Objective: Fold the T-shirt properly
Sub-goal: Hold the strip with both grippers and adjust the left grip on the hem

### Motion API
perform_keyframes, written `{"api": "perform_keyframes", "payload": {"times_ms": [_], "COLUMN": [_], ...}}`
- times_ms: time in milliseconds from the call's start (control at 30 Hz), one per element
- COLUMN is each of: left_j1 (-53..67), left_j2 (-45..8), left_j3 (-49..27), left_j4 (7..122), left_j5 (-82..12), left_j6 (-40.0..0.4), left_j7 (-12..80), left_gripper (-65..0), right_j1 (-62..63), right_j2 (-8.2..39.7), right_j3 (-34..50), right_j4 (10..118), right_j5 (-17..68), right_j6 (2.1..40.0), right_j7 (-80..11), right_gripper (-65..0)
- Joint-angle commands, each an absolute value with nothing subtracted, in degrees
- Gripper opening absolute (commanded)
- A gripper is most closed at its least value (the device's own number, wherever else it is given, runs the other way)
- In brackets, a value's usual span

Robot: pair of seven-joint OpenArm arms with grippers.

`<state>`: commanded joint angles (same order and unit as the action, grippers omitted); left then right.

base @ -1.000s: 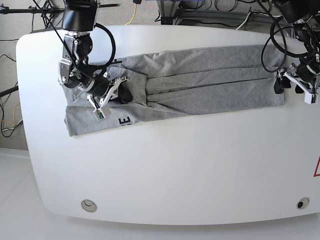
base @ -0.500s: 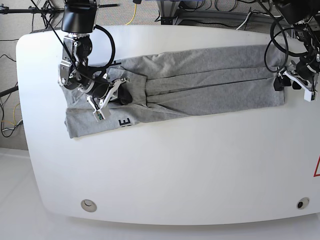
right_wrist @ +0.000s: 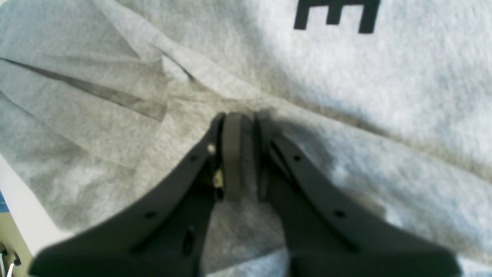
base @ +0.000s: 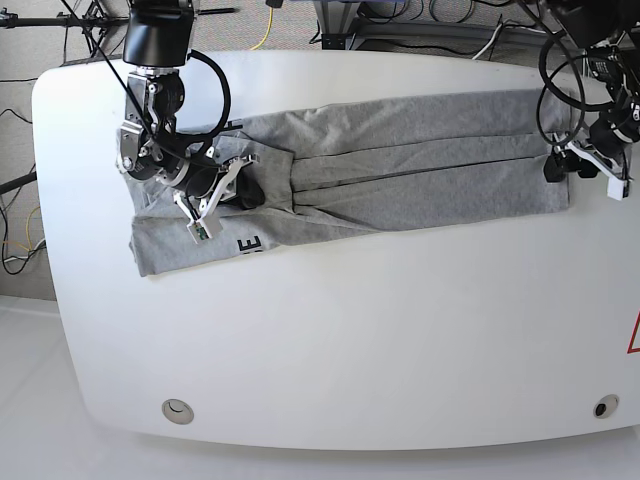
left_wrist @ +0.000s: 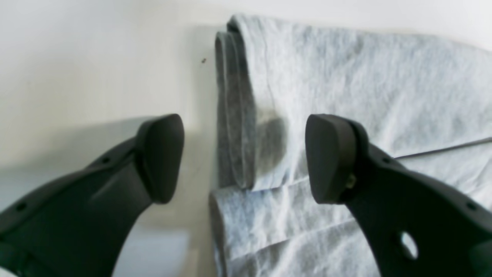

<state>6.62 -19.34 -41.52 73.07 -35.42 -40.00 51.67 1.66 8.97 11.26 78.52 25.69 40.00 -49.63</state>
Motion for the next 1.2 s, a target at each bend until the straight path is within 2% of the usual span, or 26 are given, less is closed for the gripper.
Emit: {"api": "perform_keyframes", "payload": {"times_ms": [500,1033,1200], "left_j1": [6.3,6.3,6.4], "left_j2": [-18.8,-17.8,-18.0], "left_j3": [-42.7,-40.6,-39.8], "left_j4": [68.7,68.3,68.7], "left_j5": [-36.0,-34.6,-34.8], "left_j6": [-40.0,-40.0,-40.0], "left_j7": [51.8,52.6,53.1], "left_gripper": [-13.3,-13.4,-15.2], "right_j1": [1.5,1.5,1.5], "right_j2": [8.7,8.6,8.5], "right_j3": [11.0,11.2,11.1], "right_j4": [78.0,78.3,78.2], "right_j5": [25.4,25.5,25.4], "right_j6": [40.0,40.0,40.0], "right_j7": [-50.3,-50.9,-51.2], "right_gripper": [-59.5,-59.7,-59.7]}}
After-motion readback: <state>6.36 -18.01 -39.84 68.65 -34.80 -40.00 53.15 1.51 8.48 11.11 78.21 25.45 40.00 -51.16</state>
